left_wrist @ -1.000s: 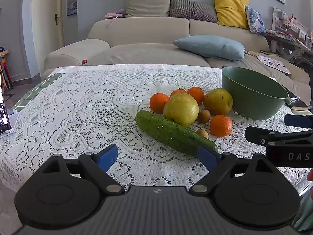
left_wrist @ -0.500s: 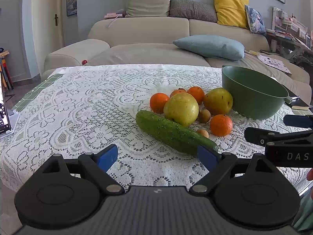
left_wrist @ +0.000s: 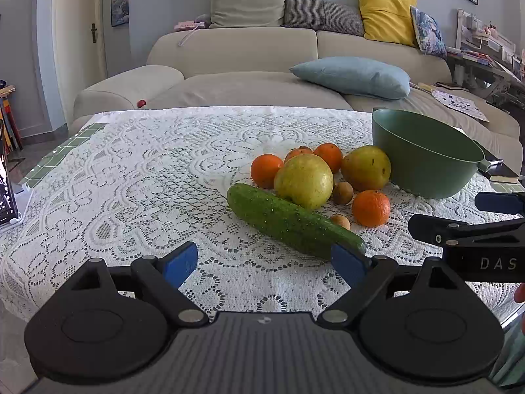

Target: Organize fruits

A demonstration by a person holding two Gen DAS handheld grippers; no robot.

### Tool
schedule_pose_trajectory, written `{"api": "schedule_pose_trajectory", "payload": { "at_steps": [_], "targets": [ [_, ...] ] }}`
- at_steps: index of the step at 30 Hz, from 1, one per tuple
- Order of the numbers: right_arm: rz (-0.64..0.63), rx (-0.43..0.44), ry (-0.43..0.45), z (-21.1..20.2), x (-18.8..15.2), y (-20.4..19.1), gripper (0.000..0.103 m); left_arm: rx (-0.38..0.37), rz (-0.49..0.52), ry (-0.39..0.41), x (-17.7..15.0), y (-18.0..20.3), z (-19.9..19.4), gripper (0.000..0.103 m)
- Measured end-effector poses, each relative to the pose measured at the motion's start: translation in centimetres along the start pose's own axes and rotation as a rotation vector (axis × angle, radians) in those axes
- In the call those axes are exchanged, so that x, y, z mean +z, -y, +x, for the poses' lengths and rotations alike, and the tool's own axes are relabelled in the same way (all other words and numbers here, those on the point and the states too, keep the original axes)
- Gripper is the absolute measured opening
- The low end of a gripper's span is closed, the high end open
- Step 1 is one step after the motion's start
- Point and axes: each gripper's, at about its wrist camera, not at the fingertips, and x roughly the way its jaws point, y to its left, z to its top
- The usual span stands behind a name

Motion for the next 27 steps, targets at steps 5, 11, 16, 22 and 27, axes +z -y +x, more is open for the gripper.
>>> {"api": "schedule_pose_trajectory", "payload": {
  "at_steps": [5, 11, 16, 22, 27],
  "targets": [
    [-0.003, 0.001, -0.003, 0.0, 0.0, 0.0, 0.099, 0.000, 0.000, 0.000, 0.0, 0.0, 0.0, 0.103],
    [-0.007, 0.000, -0.002, 0.0, 0.0, -0.1, 0.099, -0.009, 0.001, 0.001, 0.0, 0.0, 0.0, 0.103],
    [0.016, 0.041, 0.035, -0.1, 0.0, 0.4, 0.099, -0.042, 0.000, 0.017, 0.2, -0.3, -0.3, 0.103],
    [0.090, 0.064, 0.044, 0.2, 0.6, 1.3, 0.098, -0.099, -0.002, 0.024, 1.1, -0.4, -0.2, 0.087],
    [0.114, 0.074, 0.035, 1.0, 1.3, 1.3, 0.083, -0.162, -0.006, 0.016, 2.2, -0.3, 0.4, 0.077]
  ]
}}
